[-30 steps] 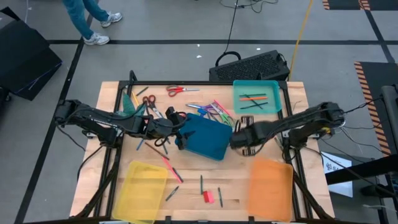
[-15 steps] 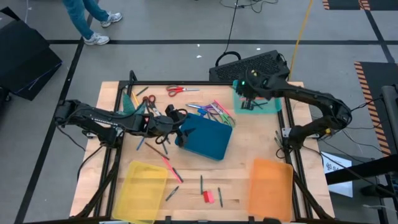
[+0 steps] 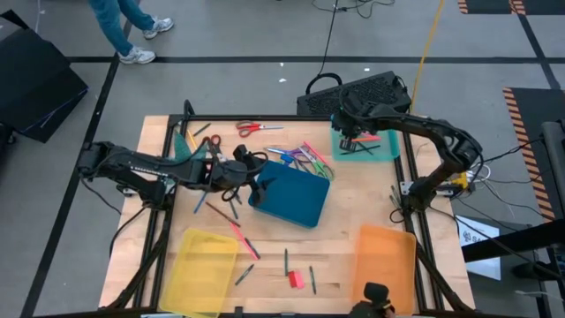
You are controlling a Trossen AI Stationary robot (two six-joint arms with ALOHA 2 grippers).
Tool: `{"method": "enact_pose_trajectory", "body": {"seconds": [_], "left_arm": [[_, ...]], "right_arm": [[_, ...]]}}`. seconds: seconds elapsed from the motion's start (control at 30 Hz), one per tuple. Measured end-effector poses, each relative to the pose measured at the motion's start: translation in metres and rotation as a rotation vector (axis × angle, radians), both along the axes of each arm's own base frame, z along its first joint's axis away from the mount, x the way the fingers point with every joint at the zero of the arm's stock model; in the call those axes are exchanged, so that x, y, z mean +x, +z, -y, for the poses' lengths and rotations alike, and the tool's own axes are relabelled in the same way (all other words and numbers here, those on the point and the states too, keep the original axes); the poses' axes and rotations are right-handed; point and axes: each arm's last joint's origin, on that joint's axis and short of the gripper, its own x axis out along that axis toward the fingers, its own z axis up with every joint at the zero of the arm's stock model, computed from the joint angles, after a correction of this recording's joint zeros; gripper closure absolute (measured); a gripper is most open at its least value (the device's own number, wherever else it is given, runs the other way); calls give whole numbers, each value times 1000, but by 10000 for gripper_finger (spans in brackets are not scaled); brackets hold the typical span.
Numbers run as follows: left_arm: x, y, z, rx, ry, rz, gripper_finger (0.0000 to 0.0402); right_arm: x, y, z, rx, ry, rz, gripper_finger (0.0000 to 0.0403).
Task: Sort crayons/erasers/pens/pencils in bins
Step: Put the pink pencil into the green bin
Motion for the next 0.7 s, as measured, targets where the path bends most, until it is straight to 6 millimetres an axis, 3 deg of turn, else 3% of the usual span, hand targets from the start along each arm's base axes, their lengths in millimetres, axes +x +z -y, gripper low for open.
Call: {"method": "enact_pose_trajectory", "body": {"seconds": [0.13,0.4,0.7], "left_arm": [[0,0,-7,2,24,0,105],[-7,-1,-26,12,87,-60,105],[-20,18,-67,-20,106,-77,105]], "right_arm": [[-2,-2,3,5,5,-3,387],[0,-29,12,104,-48,-25,387],[-2,-31,15,109,-61,-23,387]]}}
